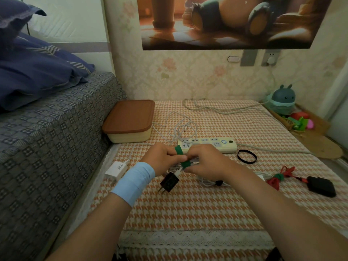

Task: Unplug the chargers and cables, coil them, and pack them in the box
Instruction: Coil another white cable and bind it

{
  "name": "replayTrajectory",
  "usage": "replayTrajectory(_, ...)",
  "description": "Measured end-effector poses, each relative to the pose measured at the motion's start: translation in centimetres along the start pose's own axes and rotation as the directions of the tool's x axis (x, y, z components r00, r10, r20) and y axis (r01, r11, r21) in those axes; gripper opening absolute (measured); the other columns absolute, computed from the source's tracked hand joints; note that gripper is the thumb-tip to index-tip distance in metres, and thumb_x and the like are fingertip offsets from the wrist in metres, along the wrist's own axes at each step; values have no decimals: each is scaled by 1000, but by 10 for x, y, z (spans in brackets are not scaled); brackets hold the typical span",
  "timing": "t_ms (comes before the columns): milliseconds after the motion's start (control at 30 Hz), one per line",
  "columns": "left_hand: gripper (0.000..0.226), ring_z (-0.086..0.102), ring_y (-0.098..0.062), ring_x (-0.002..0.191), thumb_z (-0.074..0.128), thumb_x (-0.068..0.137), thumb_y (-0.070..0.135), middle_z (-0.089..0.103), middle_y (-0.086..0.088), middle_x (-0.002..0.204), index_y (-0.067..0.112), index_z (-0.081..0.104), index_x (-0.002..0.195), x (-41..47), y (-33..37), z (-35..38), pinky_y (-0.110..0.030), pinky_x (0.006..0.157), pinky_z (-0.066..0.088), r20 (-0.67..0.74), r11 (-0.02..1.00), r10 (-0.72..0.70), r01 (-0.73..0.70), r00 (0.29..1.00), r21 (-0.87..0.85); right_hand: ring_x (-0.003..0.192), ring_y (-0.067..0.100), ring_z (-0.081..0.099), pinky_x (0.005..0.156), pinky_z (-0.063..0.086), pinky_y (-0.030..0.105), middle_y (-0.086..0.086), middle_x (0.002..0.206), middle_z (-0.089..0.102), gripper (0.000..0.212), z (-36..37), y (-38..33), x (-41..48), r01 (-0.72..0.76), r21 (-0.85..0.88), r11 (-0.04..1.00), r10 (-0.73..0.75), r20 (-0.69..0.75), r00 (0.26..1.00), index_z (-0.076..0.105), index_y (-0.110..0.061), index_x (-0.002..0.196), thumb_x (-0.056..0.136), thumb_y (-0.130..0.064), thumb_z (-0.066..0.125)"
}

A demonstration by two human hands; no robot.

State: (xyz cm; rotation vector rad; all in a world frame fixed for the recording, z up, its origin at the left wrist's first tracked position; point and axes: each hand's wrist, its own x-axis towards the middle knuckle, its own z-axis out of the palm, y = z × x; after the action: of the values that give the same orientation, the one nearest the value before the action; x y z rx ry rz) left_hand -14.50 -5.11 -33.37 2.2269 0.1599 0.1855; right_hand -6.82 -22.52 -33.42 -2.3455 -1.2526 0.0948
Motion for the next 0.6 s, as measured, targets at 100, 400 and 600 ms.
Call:
replayTrajectory(100, 38, 39, -9, 39, 79, 80, 24, 44, -2, 45, 5, 62, 53, 1, 1, -8, -16, 41, 38, 22, 998, -21, 23, 1000, -67, 85, 8, 50, 73, 36, 16, -13, 84, 57, 17, 3, 1, 2, 98, -20, 995, -99, -107, 989, 69, -20, 88, 83, -30, 82)
replayTrajectory(400, 15, 61, -13, 65, 85, 71, 15, 73, -15, 75, 5, 79, 80, 2, -16, -19, -26, 63, 52, 56, 982, -2, 12, 998, -190, 82, 7, 41, 72, 34, 17, -10, 83, 48, 18, 22, -7, 5, 237, -51, 970, -242, -137, 960, 59, -17, 85, 90, -21, 76)
replayTrajectory(600, 22, 49, -12, 56, 76, 82, 14, 57, -11, 59, 0, 71, 67, 2, -16, -22, -21, 56, 46, 65, 979, 50, -36, 997, -200, 87, 5, 42, 78, 35, 13, -8, 87, 53, 13, 18, -1, 6, 276, -33, 961, -277, -199, 940, 64, -14, 90, 88, -18, 77)
